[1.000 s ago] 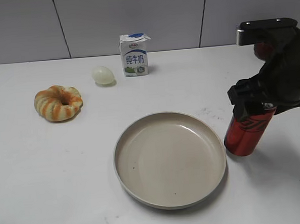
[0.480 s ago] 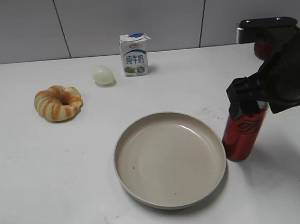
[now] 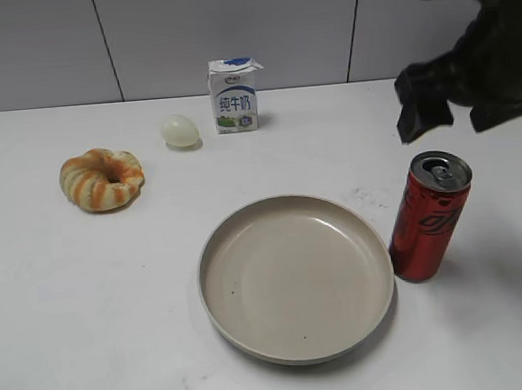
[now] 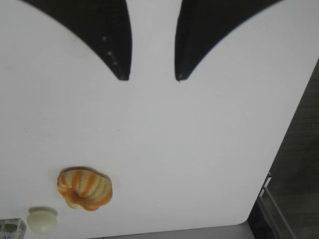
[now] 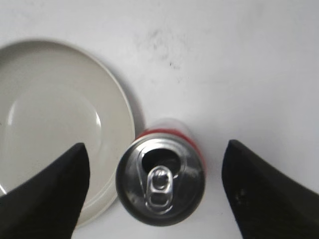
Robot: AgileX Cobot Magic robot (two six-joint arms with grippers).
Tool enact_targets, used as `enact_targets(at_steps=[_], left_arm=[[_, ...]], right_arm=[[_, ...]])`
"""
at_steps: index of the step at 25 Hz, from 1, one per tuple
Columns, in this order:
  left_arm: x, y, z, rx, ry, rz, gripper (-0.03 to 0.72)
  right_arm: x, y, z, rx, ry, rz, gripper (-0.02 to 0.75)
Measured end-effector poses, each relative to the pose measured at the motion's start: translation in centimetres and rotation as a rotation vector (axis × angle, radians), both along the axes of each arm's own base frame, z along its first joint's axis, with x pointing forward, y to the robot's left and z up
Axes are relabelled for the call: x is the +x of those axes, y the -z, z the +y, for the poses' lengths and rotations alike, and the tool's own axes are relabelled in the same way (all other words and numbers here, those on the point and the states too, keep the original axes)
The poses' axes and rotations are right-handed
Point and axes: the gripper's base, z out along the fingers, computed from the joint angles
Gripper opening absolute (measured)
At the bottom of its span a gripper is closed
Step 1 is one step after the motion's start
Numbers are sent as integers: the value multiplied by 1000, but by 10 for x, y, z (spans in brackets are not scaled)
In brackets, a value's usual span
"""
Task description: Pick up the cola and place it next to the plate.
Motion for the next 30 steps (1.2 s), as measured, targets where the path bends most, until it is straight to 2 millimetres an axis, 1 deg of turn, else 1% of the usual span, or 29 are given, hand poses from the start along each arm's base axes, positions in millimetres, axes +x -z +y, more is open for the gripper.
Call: enact_targets(at_steps=[2, 3, 7, 9, 12, 14, 17, 20, 22, 23, 26, 30], left_arm=[[0, 0, 0, 0, 0, 0, 236], [0, 0, 0, 0, 0, 0, 236], [0, 0, 0, 0, 0, 0, 236], [0, 0, 0, 0, 0, 0, 236], [0, 0, 0, 0, 0, 0, 236], [0, 0, 0, 0, 0, 0, 236], [0, 0, 0, 0, 0, 0, 236], [0, 0, 0, 0, 0, 0, 236], [0, 0, 0, 0, 0, 0, 236], [0, 0, 0, 0, 0, 0, 236], [0, 0, 0, 0, 0, 0, 236], [0, 0, 0, 0, 0, 0, 236]], right_arm=[[11, -20, -12, -2, 27, -41, 626], [18, -34, -22, -5, 47, -69, 626], [36, -65, -61, -43, 99, -75, 623], [42, -71, -77, -62, 89, -35, 620], [43, -75, -96, -76, 68, 30, 613], [41, -76, -105, -79, 69, 53, 608], [39, -77, -111, -76, 75, 62, 600], [24, -82, -107, -35, 59, 49, 596], [6, -87, -105, -14, 52, 38, 594], [-6, -90, -105, -10, 51, 27, 592], [-41, -88, -105, -12, 48, 23, 592], [-91, -74, -104, -14, 44, 28, 592]])
